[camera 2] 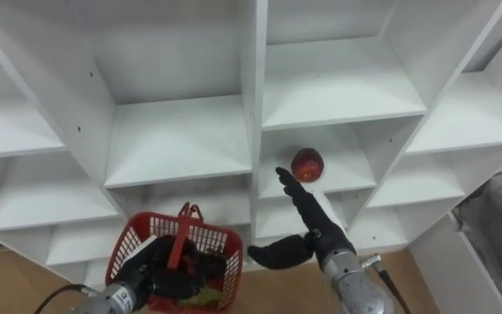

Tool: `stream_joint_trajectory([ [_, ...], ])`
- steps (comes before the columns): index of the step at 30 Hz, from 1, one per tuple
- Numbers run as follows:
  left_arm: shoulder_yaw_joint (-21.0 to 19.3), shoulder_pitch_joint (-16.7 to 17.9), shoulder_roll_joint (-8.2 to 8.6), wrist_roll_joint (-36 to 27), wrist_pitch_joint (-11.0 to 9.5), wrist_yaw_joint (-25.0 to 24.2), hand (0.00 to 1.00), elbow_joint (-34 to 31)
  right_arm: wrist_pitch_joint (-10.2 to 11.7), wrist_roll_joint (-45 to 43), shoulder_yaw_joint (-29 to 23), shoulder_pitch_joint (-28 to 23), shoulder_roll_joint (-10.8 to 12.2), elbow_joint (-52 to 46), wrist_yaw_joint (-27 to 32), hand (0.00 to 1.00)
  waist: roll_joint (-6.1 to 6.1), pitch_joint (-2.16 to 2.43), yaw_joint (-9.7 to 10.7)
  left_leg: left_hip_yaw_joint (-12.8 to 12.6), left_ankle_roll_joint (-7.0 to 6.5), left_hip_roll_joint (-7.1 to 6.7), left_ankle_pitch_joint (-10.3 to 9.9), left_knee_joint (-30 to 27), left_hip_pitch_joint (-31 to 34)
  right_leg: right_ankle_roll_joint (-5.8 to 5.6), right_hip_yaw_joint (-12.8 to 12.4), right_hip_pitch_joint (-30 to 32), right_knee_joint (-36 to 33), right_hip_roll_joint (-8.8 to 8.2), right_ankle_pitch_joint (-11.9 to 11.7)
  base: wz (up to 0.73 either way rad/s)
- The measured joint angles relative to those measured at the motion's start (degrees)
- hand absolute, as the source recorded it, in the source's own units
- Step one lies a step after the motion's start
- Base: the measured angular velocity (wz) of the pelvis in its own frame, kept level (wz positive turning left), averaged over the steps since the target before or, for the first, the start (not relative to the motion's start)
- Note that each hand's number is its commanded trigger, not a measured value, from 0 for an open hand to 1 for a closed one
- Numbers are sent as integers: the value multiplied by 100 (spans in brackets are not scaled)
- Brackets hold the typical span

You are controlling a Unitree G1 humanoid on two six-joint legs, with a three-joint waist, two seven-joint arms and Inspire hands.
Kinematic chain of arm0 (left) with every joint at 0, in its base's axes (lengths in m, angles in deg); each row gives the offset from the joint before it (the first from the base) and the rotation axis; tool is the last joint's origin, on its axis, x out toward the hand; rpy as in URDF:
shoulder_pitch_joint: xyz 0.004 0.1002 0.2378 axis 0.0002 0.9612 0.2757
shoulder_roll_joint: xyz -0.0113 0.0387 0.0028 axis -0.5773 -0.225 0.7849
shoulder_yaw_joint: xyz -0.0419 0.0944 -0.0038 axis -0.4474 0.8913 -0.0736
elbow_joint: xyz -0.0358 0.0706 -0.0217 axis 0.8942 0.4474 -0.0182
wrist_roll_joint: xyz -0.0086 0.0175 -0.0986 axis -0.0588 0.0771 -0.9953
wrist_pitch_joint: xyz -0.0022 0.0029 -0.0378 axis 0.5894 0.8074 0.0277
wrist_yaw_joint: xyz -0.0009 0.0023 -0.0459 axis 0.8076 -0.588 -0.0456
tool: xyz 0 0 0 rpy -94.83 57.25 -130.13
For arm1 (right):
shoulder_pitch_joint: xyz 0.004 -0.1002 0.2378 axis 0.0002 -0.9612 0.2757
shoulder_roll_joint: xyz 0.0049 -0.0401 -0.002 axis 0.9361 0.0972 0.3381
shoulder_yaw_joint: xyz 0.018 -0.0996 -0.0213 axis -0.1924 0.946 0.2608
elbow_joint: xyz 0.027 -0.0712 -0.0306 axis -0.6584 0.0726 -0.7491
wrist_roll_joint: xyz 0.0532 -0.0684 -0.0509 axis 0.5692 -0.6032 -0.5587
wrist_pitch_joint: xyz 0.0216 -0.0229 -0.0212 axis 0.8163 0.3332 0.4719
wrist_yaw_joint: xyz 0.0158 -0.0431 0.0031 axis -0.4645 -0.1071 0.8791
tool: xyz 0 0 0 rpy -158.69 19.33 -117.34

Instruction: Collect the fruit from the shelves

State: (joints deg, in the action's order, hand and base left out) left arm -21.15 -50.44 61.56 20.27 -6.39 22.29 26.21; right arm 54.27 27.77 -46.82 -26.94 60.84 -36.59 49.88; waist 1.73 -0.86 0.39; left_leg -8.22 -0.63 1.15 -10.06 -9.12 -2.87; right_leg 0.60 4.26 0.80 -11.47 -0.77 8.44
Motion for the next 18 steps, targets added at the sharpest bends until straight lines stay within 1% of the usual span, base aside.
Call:
stream_joint_trajectory([
  [4, -161, 62, 35, -1, 0, -4, 100, 0, 32, 13, -116, 2, 10, -2, 144, 0, 2, 2, -2, -90, 18, 21, -11, 0, -90, 7, -91, -58, -5, 31, -4, -10],
  [9, -298, 104, 39, -7, -1, 5, 100, 1, 61, 10, -121, 2, 10, -2, 308, 0, 10, 8, 62, -108, 18, 19, -12, 16, -174, 7, -100, -114, -7, 31, -3, -3],
  [14, -463, 193, 38, -6, -1, 5, 100, 1, 71, 10, -151, 0, 7, -2, 486, 0, 55, 41, 94, -108, 18, 20, -12, 38, -195, 8, -99, -109, -18, 35, -4, 0],
  [18, -483, 275, 40, -6, -1, 1, 100, 1, 71, 10, -249, 0, 10, -2, 594, 0, 78, 56, 90, -105, 18, 20, -12, 36, -208, 9, -93, -136, -19, 33, -5, 0],
])
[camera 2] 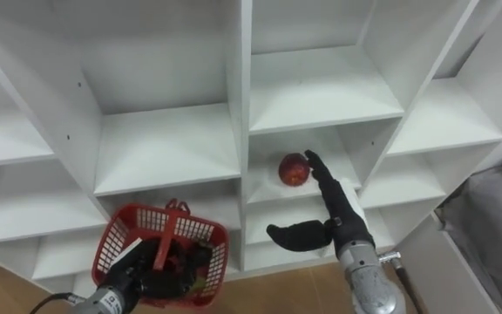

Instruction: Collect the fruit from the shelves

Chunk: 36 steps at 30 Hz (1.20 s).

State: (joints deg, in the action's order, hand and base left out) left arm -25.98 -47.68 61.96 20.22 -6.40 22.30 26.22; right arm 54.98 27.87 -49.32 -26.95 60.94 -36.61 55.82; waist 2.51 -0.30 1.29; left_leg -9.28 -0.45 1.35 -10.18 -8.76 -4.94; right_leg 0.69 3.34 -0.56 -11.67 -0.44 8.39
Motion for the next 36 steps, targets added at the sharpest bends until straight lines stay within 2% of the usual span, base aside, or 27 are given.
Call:
stream_joint_trajectory([
  [10, -8, 66, 9, -6, 1, 0, 100, 0, 0, 125, -40, 2, 0, 0, 337, 0, 19, -6, 1, 22, 0, -1, -3, 4, -55, -1, 17, -67, 13, -4, 1, 0],
  [15, -8, 64, -3, -2, 2, 15, 100, 2, 2, 385, -36, 22, -3, 53, 504, 0, 5, -16, -23, 95, -1, -3, -3, -28, 56, 0, 121, -7, 45, -23, 1, 8],
  [21, -45, 55, -23, 7, 2, 56, 100, 10, 58, 453, -37, 523, -80, 747, 794, 0, -13, -20, -30, 179, 2, 3, -1, -114, 390, 27, 225, 224, 9, -35, -25, 7],
  [24, -69, 29, -111, 4, 2, 55, 100, 10, 109, 526, -40, 831, -177, 943, 821, 0, -9, -23, -28, 185, 1, 3, 0, -204, 591, 29, 249, 387, -16, -46, -26, 1],
  [30, -55, -105, -168, -3, 3, 56, 100, 12, 131, 880, -35, 1355, -331, 1624, 952, 0, 8, -40, -34, 343, 0, -4, 1, -311, 909, 30, 453, 644, -135, -119, -25, 14],
  [33, -58, -127, -174, 6, 7, 40, 100, 21, 132, 875, -35, 1576, -455, 1840, 1021, 0, 30, -68, -127, 377, -1, -3, 1, -466, 1085, 43, 473, 785, -219, -144, -15, 3],
  [36, -59, -277, -197, 21, 21, 39, 100, 116, 125, 963, -34, 1877, -627, 2159, 1050, 0, 87, -136, -290, 377, -3, 2, 0, -625, 1298, 62, 468, 982, -347, -157, -3, 1],
])
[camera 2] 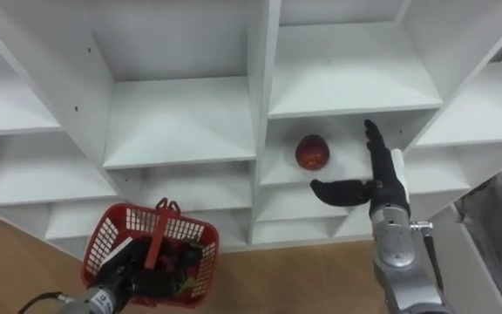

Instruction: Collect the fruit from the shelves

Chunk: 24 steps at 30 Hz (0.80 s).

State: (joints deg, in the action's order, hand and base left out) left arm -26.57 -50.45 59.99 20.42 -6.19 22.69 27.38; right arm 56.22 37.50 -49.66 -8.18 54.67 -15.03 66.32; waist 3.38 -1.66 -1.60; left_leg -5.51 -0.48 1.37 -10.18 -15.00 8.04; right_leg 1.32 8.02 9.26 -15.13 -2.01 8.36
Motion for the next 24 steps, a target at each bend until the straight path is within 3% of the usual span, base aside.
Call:
stream_joint_trajectory([
  [11, 14, -270, -8, -31, 140, -41, 100, 602, -10, -40, -10, 731, -41, 443, 66, 0, 9, -47, -206, 160, -2, -13, -6, -567, 824, 100, 144, 846, -763, -157, 193, 9],
  [24, 154, -572, 82, -26, 239, 24, 100, 833, -24, 9, 6, 1025, -33, 827, -245, 0, 38, -88, -351, 195, 1, -21, 1, -785, 1510, 132, 178, 1522, -996, -203, 210, 1],
])
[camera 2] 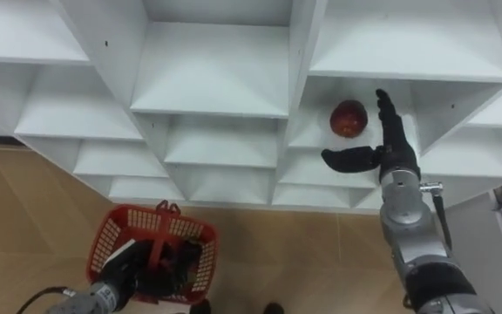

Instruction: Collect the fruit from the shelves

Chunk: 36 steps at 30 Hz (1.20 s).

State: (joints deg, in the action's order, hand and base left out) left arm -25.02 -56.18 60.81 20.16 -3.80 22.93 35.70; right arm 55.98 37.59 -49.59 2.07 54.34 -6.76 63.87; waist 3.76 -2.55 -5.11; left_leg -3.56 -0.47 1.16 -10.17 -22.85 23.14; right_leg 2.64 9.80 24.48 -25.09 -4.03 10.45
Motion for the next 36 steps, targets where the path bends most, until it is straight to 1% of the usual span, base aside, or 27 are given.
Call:
stream_joint_trajectory([
  [3, 99, -113, 14, 0, 26, 84, 100, 127, -169, 4, 0, 96, 16, 14, -17, 0, 13, -12, -5, -15, -1, -4, 0, -2, 37, 1, -19, 61, -42, -4, 2, -3],
  [4, 147, -161, 15, 1, 57, 117, 100, 205, -213, 3, 0, 122, 16, 14, -22, 0, 15, -15, -4, -19, -1, -6, 0, 0, 38, 1, -23, 66, -54, -6, 11, -3],
  [5, 180, -200, 14, 1, 122, 141, 100, 218, -241, -5, 0, 151, 16, 24, -22, 0, 22, -29, -9, -35, -1, -5, 0, 0, 38, 3, -38, 77, -56, -5, 17, -3],
  [9, 217, -314, 46, -4, 161, 265, 100, 218, -243, -50, 11, 333, 16, 244, 6, 0, 16, -43, -15, -65, -1, -5, 0, -1, 129, 6, -70, 202, -87, -9, 23, -1],
  [11, 286, -325, 62, -3, 158, 342, 100, 218, -235, -91, 6, 342, 14, 303, 25, 0, 10, -46, -29, -103, -1, -4, 1, 5, 122, 6, -113, 218, -93, -7, 25, -7],
  [15, 289, -334, 94, -3, 156, 369, 100, 218, -231, -138, 6, 346, 14, 305, 74, 0, 6, -50, -27, -120, -1, -8, 1, 13, 127, 3, -144, 251, -118, -8, 27, -1],
  [18, 302, -356, 101, -4, 156, 385, 100, 218, -208, -143, 7, 438, 14, 423, 137, 0, 2, -65, -26, -139, -1, -14, 1, 11, 129, 3, -163, 283, -168, -18, 47, -1],
  [21, 300, -371, 113, -2, 156, 391, 100, 216, -216, -196, -2, 488, 12, 429, 205, 0, 1, -66, -43, -229, -2, 2, 1, 13, 139, 4, -202, 317, -177, -9, 46, -8],
  [25, 304, -397, 121, -11, 159, 407, 100, 187, -229, -298, -3, 554, 11, 412, 325, 0, -2, -64, -28, -259, -2, 5, 1, 4, 253, 15, -236, 470, -250, -7, 39, -2],
  [32, 310, -457, 165, -7, 158, 401, 100, 182, -235, -343, -1, 733, 12, 335, 382, 0, 2, -60, -21, -375, -3, 9, 2, 15, 227, 14, -322, 499, -260, -2, 45, -6],
  [36, 307, -465, 173, -8, 158, 369, 100, 183, -235, -349, -1, 788, 13, 205, 453, 0, 7, -57, -25, -379, -4, 12, 3, 15, 220, 14, -320, 495, -263, 0, 44, -1],
])
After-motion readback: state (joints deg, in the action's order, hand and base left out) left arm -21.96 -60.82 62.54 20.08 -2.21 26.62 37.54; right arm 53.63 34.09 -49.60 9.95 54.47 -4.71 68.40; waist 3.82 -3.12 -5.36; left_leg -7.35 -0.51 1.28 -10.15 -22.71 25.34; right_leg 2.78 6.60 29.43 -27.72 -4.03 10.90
